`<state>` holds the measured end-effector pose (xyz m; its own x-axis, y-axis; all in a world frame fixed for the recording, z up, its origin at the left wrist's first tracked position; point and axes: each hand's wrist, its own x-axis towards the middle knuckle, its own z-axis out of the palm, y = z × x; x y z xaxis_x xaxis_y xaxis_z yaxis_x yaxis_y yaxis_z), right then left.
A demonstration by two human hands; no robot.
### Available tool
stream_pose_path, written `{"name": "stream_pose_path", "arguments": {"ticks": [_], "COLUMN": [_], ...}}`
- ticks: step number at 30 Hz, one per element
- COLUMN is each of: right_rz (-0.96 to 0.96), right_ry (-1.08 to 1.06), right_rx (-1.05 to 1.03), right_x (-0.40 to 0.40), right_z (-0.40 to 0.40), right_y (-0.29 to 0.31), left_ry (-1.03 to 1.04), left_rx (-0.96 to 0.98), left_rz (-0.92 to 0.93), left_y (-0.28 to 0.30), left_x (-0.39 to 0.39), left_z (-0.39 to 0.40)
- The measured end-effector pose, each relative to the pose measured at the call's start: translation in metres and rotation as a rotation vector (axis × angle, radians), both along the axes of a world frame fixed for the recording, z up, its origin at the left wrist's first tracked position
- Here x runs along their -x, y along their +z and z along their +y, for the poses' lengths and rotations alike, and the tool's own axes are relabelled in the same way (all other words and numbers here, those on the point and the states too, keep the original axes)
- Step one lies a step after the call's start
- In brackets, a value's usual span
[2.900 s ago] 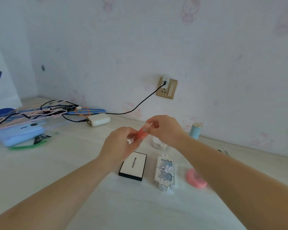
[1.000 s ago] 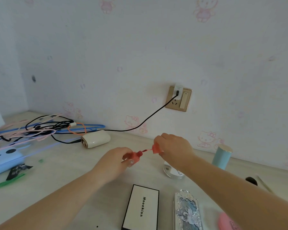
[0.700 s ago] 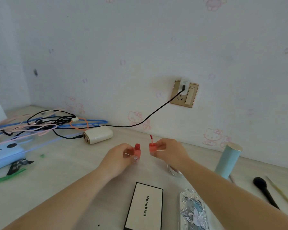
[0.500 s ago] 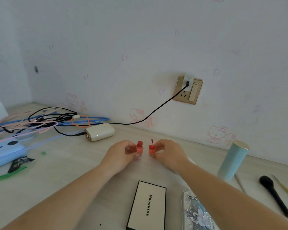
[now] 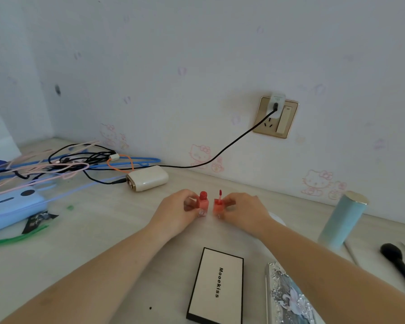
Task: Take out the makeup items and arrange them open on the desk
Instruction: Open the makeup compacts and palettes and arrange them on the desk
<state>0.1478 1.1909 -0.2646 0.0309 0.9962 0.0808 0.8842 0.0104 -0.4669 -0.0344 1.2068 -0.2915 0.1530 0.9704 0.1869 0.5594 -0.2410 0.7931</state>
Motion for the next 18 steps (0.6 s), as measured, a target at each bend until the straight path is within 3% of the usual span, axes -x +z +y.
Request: {"name": "stream_pose_path", "arguments": {"ticks": [4,8,11,18], "right_rz": [0.06,-0.008,-0.074,-0.256], "right_ry": [0.024,0.017,-0.011,-0.033], "right_rx": [0.006,-0.085,-0.097,-0.03], "right_x": [-0.011,-0.032,-0.043,-0.052], "right_z": [-0.006,-0.019,-0.027,-0.046], "right_y": [0.012,0.033,0.046,0.051], "left_ry": [0.009,0.11,-0.035,-0.34], "left_rx": [0.042,-0.195,-0.272,-0.029], "left_rz": [-0.106,-0.275,-0.261,-0.079], "left_y": [0.003,0.016,0.026,0.027], "left_x": [0.0,-0.002,-0.014,-0.053], "left_z": [-0.007,-0.035,-0.062,-0.074]}}
